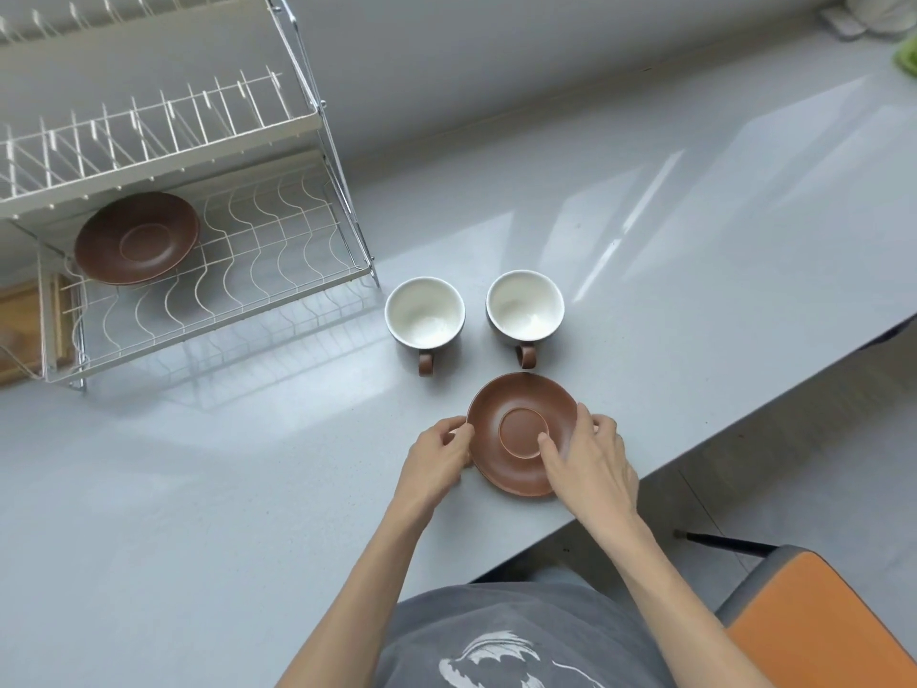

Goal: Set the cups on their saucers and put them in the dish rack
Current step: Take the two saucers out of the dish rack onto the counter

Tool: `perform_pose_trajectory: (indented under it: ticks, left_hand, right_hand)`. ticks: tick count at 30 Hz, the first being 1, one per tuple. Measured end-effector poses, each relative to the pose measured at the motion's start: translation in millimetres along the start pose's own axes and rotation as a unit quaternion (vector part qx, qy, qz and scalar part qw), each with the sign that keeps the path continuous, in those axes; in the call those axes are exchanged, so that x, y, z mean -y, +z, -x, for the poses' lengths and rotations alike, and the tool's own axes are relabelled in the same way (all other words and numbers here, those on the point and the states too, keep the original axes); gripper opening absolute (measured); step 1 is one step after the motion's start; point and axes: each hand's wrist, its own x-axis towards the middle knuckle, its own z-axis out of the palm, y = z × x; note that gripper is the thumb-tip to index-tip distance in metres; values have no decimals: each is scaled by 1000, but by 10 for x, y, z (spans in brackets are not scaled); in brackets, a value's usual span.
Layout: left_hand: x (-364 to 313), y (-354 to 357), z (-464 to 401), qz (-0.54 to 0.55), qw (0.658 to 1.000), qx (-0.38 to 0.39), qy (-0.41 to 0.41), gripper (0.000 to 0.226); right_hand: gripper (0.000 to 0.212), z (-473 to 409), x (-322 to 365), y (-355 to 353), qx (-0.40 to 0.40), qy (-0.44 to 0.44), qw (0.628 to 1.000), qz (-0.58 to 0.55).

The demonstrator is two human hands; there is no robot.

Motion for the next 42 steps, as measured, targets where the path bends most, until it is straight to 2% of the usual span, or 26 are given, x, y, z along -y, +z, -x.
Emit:
perform_pose_trajectory:
  ticks: [2,5,10,13,17,19,27,31,34,42]
  left_hand:
    - [3,-89,13,-31,999,-10,8,47]
    - [1,-263,56,-81,996,-20,19,54]
    - [-19,-661,156,-91,996,-20,17,50]
    - [-17,-965,227,-161,985,-48,45,49]
    - [-8,-1402,346,-357,925,-110,75,52]
    - [-5,-1613,390,-413,893,-156,92,51]
    - [34,-2347,337,-466,800,-349,143,49]
    - [21,-2646,269,-493,764,-392,139,47]
    - [24,-2853,191,-495,756,-405,138,45]
    - [-102,-3302,-60,-436,781,-433,116,48]
  right_hand:
    - [65,42,117,-12,-24,-33,999,29]
    - [59,86,305,-19,-25,-73,996,54]
    - [53,165,677,-8,-9,-160,982,95]
    - [51,223,951,60,2,-218,969,115]
    - [50,233,1373,147,2,-295,948,116]
    - [50,214,1598,169,-4,-331,935,124]
    - [48,114,2480,233,-79,-431,894,98]
    - [50,29,2822,274,-99,-458,880,73]
    - [50,-56,3052,313,-98,-460,880,68]
    - [50,-350,3610,426,-83,-476,873,62]
